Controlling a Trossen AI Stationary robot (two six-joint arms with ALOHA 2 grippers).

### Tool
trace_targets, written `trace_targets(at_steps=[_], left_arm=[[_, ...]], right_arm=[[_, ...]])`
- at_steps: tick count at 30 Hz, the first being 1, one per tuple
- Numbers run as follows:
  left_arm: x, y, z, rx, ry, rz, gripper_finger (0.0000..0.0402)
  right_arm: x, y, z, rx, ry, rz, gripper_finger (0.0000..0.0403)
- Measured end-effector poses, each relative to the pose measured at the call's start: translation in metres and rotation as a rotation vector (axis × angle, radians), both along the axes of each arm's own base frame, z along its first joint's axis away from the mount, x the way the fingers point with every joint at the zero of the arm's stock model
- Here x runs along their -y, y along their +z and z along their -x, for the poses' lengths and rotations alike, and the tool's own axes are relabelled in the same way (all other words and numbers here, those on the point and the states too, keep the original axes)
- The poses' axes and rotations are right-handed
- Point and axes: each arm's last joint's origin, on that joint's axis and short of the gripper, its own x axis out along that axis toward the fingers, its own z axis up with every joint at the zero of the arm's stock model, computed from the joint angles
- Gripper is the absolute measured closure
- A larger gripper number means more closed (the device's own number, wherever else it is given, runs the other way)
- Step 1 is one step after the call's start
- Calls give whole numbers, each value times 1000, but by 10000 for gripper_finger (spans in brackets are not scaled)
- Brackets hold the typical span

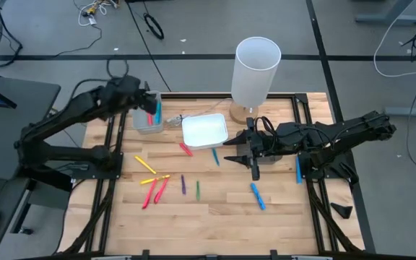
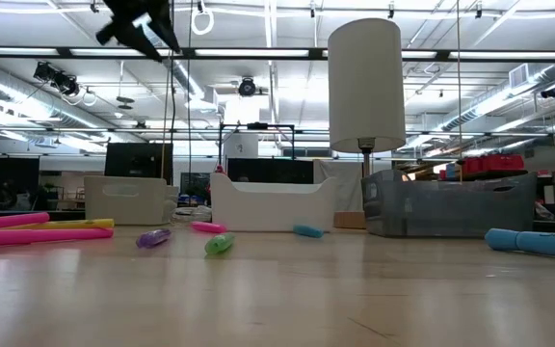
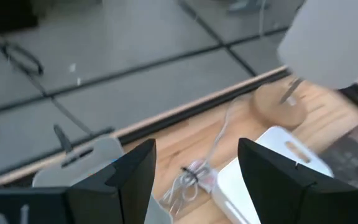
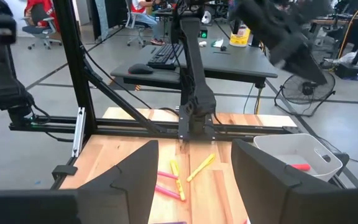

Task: Pick & Place Markers
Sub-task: Put the left blue highlighter pen into the gray bin

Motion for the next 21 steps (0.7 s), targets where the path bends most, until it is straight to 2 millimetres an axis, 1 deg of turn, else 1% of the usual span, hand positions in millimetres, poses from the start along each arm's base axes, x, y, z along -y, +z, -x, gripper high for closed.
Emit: trace_targets(at_steps=[4,7,13,15,18,21], left_arm=[[25,13,16,46,-37,-90,168],[39,20,27,97,-93,-117,168],[57,28,45,154,-208,-147,168],[59,29,47,154,-238,-159,168],[63,30,46,151,-300,-171,168],[68,32,38,167,-396,-183,168]], right_arm=[[0,0,0,0,0,0,199],[0,0,0,0,0,0,199],[0,0,0,0,0,0,199],[0,0,0,0,0,0,199],[0,0,0,0,0,0,199],[0,0,0,0,0,0,199]])
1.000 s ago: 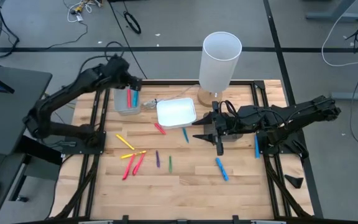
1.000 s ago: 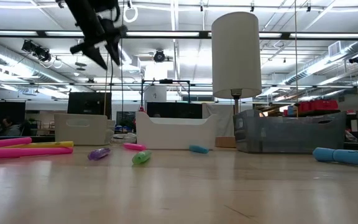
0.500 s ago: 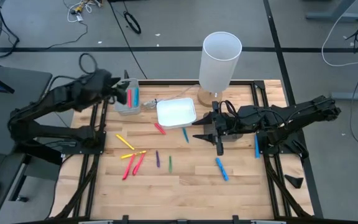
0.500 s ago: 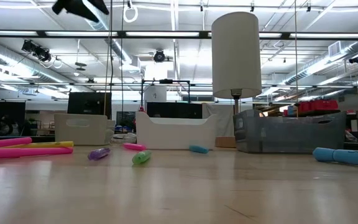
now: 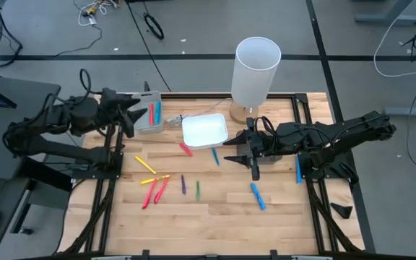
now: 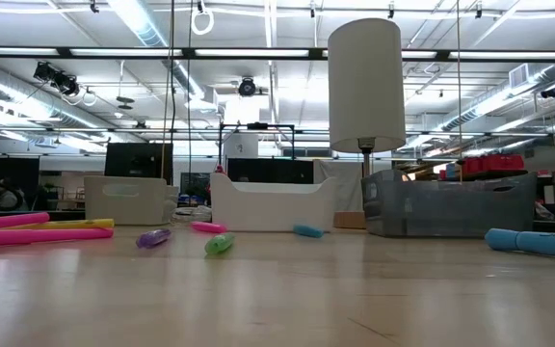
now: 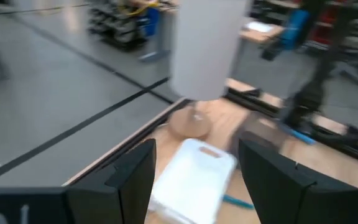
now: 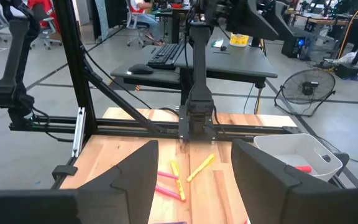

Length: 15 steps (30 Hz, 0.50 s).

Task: Pick & Place Markers
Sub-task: Put the left blue highlighter pen into the gray bin

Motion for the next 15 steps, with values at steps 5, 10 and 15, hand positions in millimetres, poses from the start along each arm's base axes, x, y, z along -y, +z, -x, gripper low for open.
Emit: trace_targets(at_steps=[5,10,15], left_arm=[[10,6,-18,50,-139,-32,168],[21,3,-38,54,-206,-46,168],[36,-15,-62,178,-297,-58,168]], right_arm=[[0,1,0,11,-10,-80,199],[0,3,0,24,-14,-112,199],[1,6,3,31,-24,-183,199]])
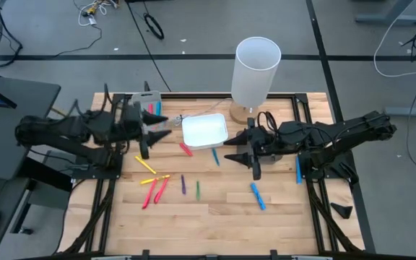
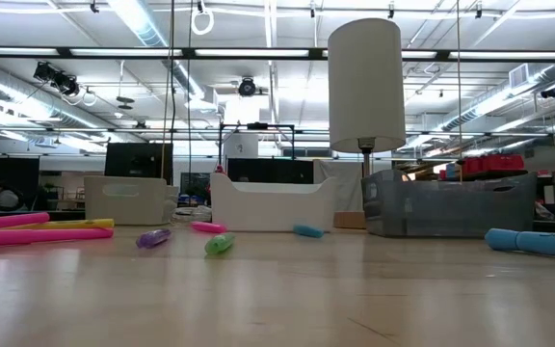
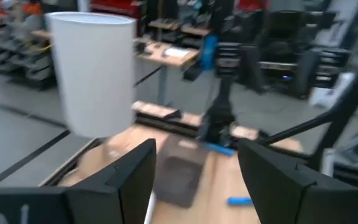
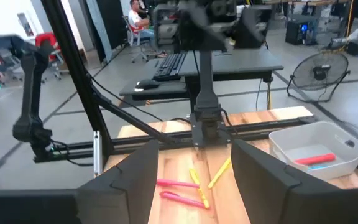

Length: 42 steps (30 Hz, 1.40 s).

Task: Pick & Place Markers
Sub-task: Put the left blue highlighter pen into the gray bin

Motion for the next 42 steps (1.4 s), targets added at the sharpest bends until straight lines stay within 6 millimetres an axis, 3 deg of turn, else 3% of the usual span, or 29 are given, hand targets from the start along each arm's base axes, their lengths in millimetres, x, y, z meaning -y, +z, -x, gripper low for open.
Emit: trace_targets(at_steps=[9,17,31,42], left_arm=[[22,-37,-17,235,-120,46,168],[36,-55,-55,141,-177,27,168],[44,-53,-119,74,-162,-19,168],[45,-57,-132,101,-182,33,168]], right_arm=[[-2,0,3,-22,3,-85,199],[-3,0,4,-23,31,-50,199],[-1,2,26,-100,54,-73,199],[1,-5,39,-236,-104,-458,199]])
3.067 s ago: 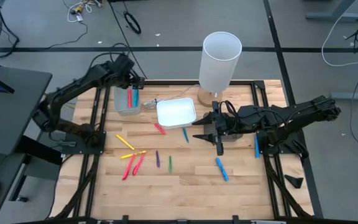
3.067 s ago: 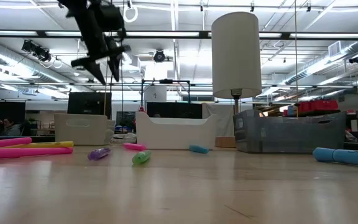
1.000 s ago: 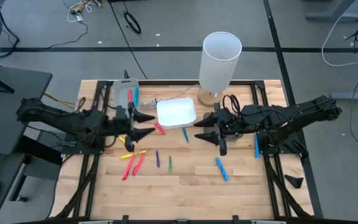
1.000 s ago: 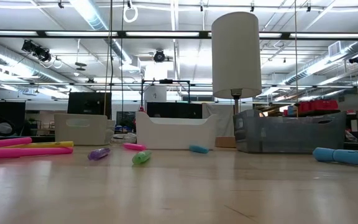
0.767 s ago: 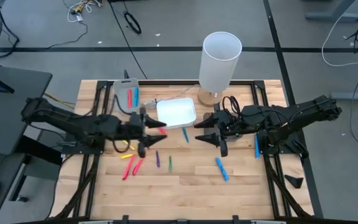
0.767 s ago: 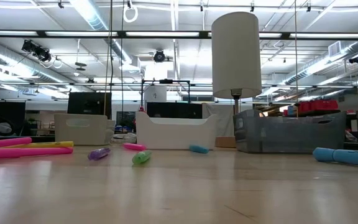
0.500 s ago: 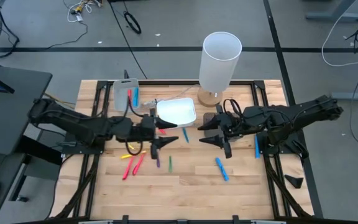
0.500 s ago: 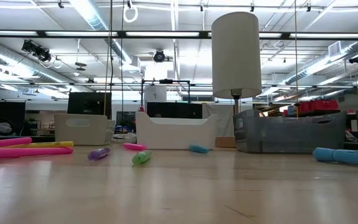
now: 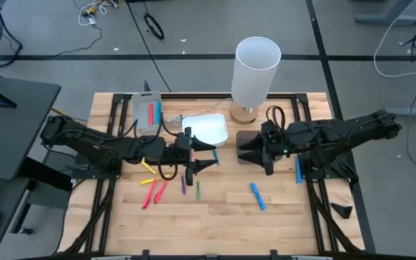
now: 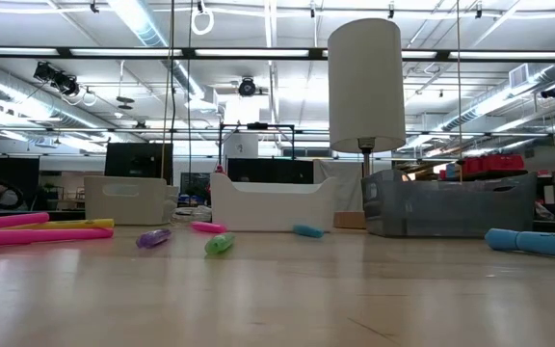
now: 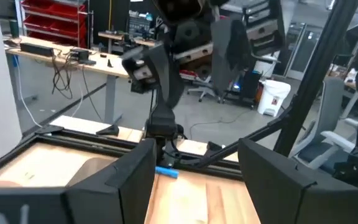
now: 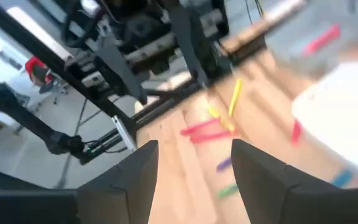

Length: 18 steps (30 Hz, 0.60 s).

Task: Pick & Place Markers
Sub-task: Put the left blue highlighter pen into the gray bin

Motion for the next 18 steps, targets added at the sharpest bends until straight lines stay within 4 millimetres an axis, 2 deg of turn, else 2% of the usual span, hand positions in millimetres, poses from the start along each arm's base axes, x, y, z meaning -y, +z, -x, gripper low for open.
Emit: trace_targets(at_steps=[12,18], left_arm=[[1,-2,0,-9,-30,52,168],[1,-2,0,-12,-43,52,168]], right_arm=[[-16,-30,14,-392,-75,-285,199],[-28,-22,3,-678,-148,-236,199]])
